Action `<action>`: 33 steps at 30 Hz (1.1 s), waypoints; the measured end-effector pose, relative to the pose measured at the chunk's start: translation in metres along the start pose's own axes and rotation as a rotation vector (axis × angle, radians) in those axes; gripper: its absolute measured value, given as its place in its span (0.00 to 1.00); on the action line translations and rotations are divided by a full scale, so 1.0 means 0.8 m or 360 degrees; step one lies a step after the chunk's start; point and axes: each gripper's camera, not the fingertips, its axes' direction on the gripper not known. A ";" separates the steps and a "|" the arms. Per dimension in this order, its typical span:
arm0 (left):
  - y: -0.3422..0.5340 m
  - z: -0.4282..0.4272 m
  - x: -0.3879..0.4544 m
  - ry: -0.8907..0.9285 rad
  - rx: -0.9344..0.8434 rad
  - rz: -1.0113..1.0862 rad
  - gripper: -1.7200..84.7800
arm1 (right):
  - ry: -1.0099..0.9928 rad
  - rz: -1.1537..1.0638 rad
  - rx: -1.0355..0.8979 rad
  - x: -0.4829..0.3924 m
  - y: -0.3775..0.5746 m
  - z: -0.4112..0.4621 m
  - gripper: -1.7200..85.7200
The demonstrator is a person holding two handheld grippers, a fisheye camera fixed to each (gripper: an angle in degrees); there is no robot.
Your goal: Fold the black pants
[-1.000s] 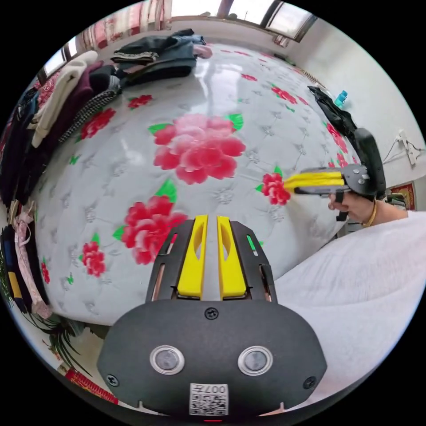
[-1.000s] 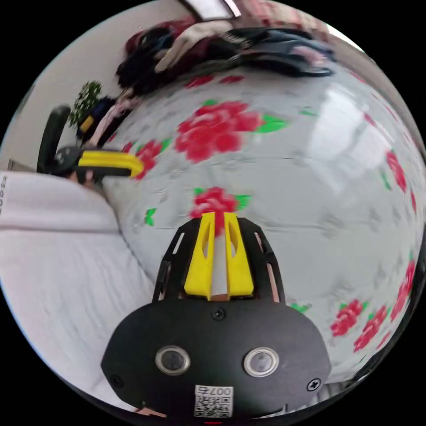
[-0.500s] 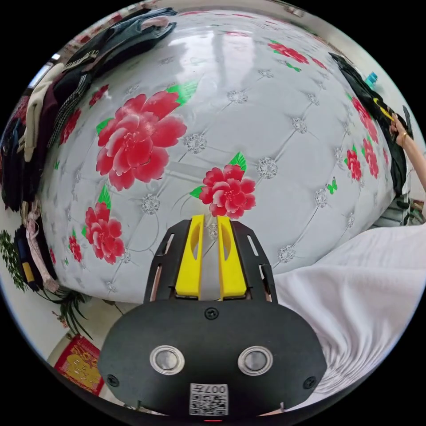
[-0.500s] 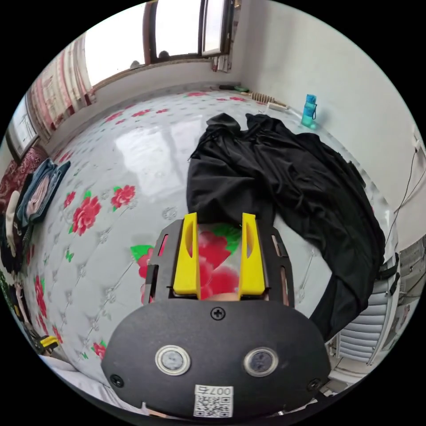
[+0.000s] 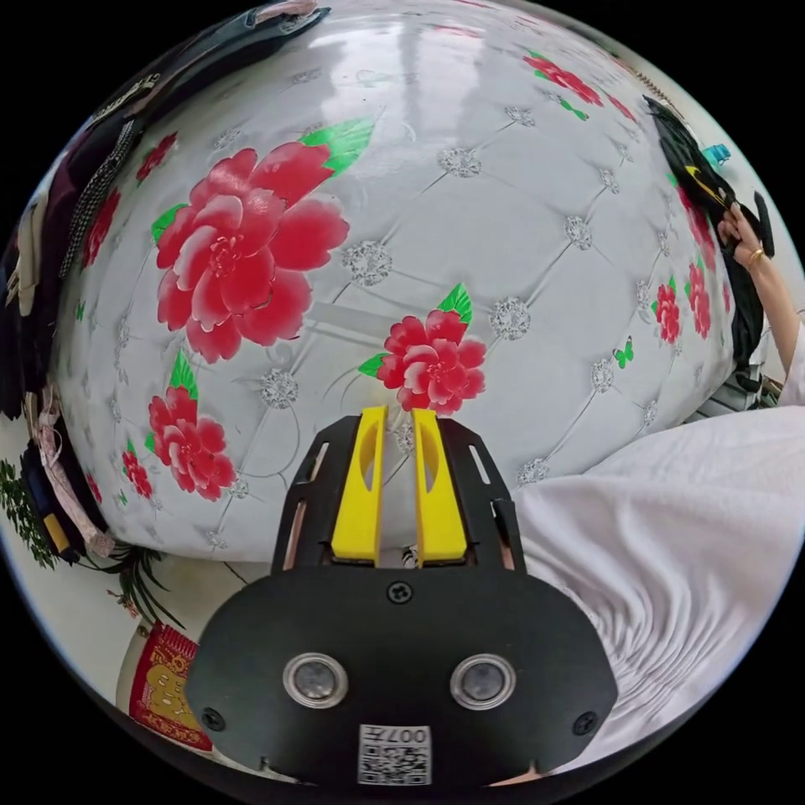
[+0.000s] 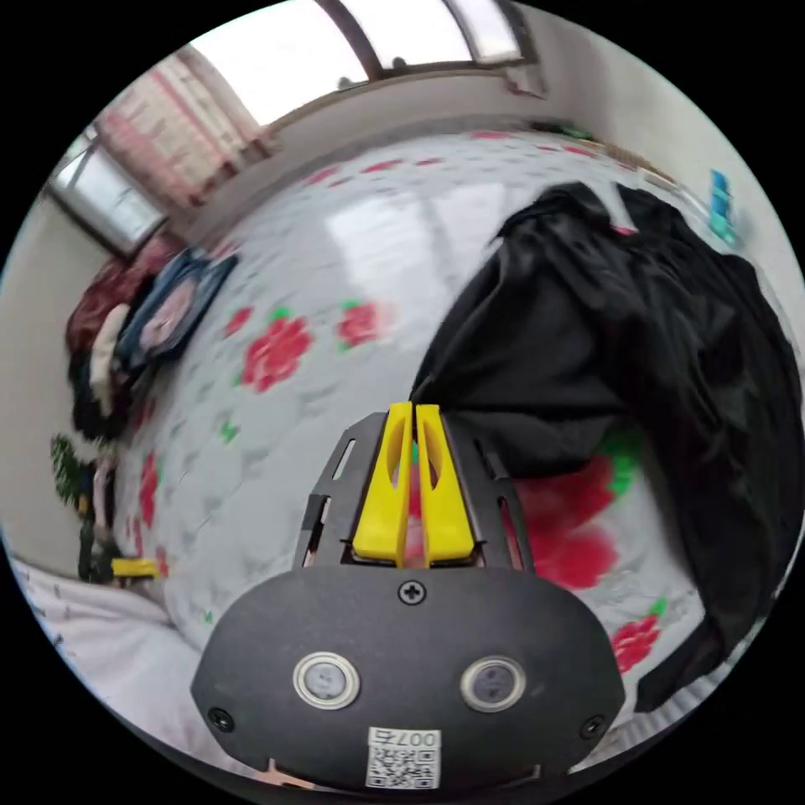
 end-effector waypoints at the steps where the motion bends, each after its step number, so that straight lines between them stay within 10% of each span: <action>1: 0.002 0.003 -0.009 0.0033 0.0018 0.0014 0.09 | -0.0104 -0.0132 -0.0062 -0.054 0.024 -0.002 0.02; 10: 0.070 -0.005 -0.109 0.0453 0.0400 -0.0166 0.02 | -0.1047 -0.0918 -0.0585 -0.446 0.248 -0.036 0.03; 21: 0.196 -0.043 -0.235 0.0564 0.0611 -0.0209 0.05 | -0.0146 -0.0045 -0.0060 -0.241 0.217 -0.187 0.10; 33: 0.170 -0.143 -0.238 0.0684 0.0733 0.0136 0.11 | -0.0441 0.0126 -0.0164 -0.252 0.278 -0.207 0.02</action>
